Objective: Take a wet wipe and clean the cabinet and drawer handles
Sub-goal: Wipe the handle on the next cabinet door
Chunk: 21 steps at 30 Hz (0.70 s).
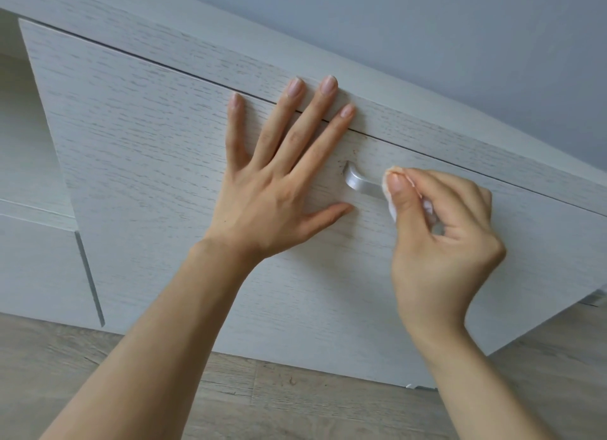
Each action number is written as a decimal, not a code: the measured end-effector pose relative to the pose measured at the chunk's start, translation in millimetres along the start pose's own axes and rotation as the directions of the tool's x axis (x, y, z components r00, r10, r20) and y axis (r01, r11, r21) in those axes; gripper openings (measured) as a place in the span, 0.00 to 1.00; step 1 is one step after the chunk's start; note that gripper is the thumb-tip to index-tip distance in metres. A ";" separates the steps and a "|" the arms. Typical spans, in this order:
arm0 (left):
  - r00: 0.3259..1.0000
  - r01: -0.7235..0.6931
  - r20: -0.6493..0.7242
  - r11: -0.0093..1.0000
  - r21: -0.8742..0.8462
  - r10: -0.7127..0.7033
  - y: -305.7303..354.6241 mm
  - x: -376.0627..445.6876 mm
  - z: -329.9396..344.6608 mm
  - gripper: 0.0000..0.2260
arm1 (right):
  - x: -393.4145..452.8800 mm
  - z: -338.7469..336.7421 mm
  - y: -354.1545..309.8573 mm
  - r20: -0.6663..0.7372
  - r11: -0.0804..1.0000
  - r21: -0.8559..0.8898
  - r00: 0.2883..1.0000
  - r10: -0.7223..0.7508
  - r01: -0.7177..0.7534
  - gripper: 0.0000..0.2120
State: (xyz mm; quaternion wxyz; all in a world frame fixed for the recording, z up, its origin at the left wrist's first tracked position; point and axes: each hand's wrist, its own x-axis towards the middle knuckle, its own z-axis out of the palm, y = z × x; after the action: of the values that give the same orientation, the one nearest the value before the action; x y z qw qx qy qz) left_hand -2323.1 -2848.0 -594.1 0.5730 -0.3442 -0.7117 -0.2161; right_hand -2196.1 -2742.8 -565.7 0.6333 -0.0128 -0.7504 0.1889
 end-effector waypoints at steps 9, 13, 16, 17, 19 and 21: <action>0.998 0.023 -0.060 0.999 -0.024 -0.025 4.1 1.1 2.9 0.31 | 0.2 13.0 -12.2 0.107 0.966 -0.139 0.973 -0.204 0.218 0.07; 0.998 0.015 -0.065 1.000 -0.022 -0.016 4.4 0.9 2.0 0.33 | 0.8 11.3 -6.4 0.083 0.944 -0.189 0.962 -0.260 0.271 0.05; 0.998 0.011 -0.066 1.000 0.001 -0.011 2.7 1.2 3.3 0.34 | -0.9 18.1 -9.4 0.015 0.981 -0.104 0.986 -0.166 0.166 0.05; 0.998 0.008 -0.061 1.000 0.006 -0.007 2.1 0.8 4.2 0.34 | -2.3 17.3 -9.6 -0.006 0.989 -0.077 0.992 -0.127 0.126 0.04; 0.999 0.001 -0.047 1.000 0.008 -0.001 1.9 0.1 4.3 0.36 | -4.0 13.6 -11.1 -0.056 0.998 -0.041 0.997 -0.049 0.047 0.04; 0.999 0.006 -0.043 1.000 0.009 -0.006 2.5 0.3 3.8 0.35 | -2.1 16.7 -16.7 -0.058 0.999 -0.034 0.998 -0.014 0.012 0.04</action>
State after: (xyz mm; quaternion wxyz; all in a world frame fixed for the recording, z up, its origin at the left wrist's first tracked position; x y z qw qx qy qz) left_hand -2323.8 -2843.6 -595.0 0.5892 -0.3346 -0.7012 -0.2219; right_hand -2207.9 -2763.4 -564.8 0.6558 -0.0240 -0.7348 0.1715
